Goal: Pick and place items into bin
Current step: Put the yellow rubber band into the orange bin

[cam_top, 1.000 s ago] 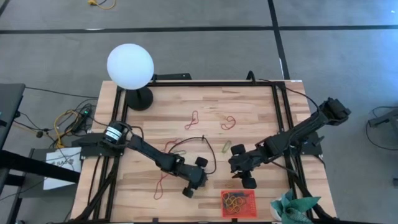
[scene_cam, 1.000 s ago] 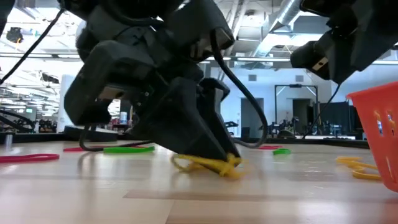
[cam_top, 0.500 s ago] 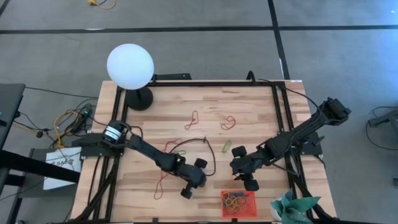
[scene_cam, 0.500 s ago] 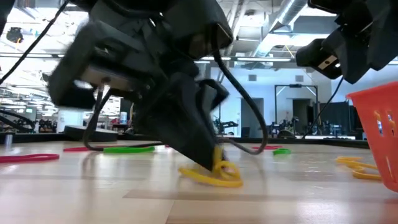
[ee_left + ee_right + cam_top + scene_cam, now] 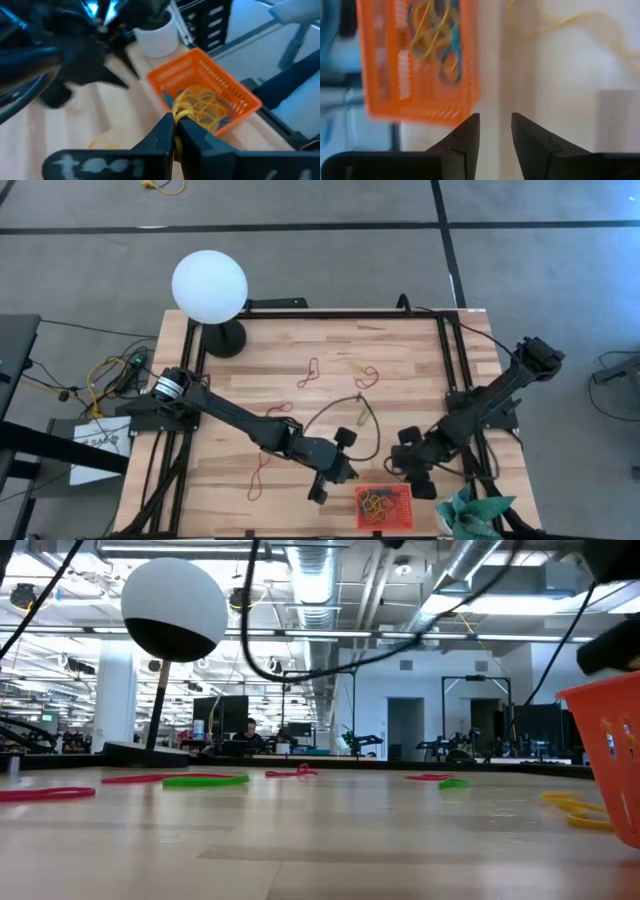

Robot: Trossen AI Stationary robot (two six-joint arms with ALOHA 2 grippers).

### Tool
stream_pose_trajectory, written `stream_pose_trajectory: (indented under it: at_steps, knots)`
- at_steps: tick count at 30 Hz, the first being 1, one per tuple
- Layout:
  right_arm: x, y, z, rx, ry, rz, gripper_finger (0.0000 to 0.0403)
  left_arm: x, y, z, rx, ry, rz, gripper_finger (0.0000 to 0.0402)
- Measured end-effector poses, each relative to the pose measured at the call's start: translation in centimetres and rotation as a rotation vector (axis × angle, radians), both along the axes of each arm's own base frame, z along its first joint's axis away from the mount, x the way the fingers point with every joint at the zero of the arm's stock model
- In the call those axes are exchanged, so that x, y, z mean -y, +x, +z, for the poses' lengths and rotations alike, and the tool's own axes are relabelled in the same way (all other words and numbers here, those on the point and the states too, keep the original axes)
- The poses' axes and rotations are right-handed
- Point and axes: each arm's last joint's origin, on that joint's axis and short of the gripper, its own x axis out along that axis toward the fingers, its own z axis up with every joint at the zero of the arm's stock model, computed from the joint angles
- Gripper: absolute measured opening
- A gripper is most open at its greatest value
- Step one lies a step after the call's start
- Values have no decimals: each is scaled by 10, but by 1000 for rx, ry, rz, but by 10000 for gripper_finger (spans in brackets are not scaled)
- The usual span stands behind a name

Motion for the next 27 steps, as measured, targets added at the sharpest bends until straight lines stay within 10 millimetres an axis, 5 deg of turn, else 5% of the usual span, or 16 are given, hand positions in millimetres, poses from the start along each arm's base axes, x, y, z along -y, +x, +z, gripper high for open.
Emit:
stream_pose_trajectory:
  at_steps: [6, 19, 27]
  knots:
    - [-10, -15, 11, 199, -148, -81, 107, 11, 27, 0, 137, -80, -39, 0]
    - [-16, -44, 21, 313, -258, -167, 107, 35, 85, -80, -45, -84, -25, 0]
    - [-24, -59, 15, 296, -238, -162, 107, 36, 88, -70, -86, -81, -10, 42]
